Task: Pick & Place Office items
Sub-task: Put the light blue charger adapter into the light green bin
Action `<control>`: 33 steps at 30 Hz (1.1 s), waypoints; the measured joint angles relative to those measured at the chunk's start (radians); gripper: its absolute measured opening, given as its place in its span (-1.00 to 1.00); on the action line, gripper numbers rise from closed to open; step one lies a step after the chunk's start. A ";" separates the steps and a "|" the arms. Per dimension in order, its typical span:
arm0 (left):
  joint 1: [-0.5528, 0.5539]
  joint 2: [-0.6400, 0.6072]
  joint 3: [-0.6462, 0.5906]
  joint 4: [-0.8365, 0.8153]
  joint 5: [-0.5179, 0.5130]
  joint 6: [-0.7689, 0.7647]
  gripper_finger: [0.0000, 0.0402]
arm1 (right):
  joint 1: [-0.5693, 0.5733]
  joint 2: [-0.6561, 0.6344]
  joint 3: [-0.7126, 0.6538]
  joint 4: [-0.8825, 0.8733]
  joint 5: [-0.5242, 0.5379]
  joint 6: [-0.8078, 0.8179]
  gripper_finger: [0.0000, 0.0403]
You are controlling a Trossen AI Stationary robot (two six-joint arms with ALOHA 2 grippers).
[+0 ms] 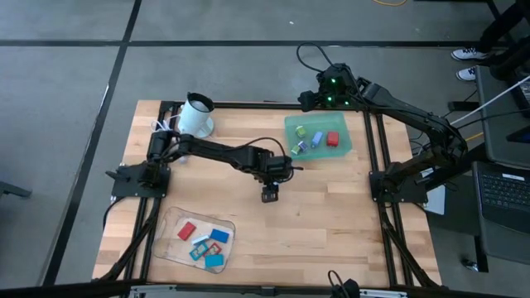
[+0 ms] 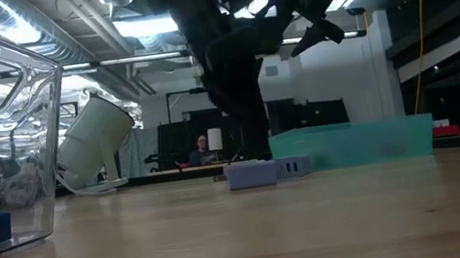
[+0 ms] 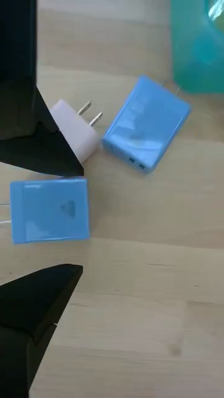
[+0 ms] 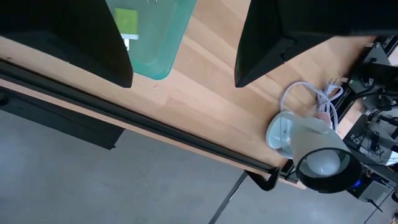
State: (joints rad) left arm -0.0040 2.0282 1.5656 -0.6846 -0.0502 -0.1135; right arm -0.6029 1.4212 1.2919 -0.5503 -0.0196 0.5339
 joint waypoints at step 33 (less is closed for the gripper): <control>-0.002 0.124 0.006 -0.062 0.120 -0.075 0.03 | 0.000 0.000 0.000 0.008 -0.025 -0.018 0.42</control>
State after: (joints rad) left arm -0.0062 2.1517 1.5719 -0.7469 0.0701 -0.1888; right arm -0.6025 1.4216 1.2915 -0.5426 -0.0450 0.5159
